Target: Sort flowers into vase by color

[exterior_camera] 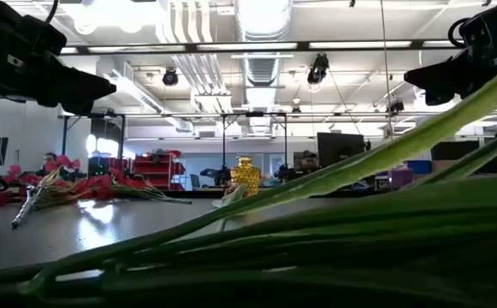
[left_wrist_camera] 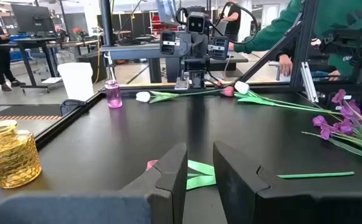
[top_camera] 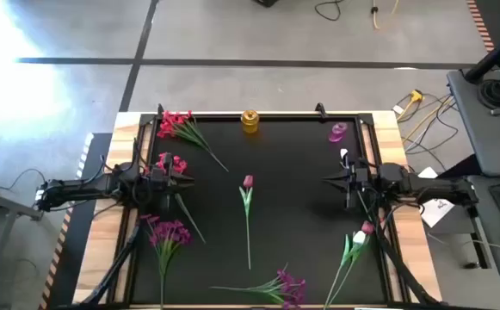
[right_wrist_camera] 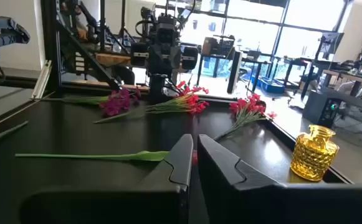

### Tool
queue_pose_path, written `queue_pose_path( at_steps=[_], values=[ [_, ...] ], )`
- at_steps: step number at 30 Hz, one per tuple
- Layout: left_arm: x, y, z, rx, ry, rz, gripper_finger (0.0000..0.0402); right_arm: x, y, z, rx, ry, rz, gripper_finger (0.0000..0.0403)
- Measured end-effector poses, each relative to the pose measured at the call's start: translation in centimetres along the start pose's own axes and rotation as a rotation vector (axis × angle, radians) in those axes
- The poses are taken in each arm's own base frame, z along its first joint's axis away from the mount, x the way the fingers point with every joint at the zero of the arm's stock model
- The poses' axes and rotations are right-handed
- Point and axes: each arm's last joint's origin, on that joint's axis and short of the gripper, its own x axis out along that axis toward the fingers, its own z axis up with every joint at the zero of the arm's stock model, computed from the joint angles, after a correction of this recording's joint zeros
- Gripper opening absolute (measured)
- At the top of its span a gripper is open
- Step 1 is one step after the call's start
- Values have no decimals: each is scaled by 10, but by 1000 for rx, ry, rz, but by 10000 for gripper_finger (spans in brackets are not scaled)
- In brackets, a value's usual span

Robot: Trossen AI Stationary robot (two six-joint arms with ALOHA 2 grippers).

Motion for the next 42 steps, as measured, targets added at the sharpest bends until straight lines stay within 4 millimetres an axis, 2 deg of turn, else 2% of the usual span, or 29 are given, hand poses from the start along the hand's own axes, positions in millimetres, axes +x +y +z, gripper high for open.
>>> queue_pose_path(
  at_steps=[42],
  values=[
    [0, 0, 0, 0, 1, 0, 64, 1, 0, 1, 0, -5, -1, 18]
  ],
)
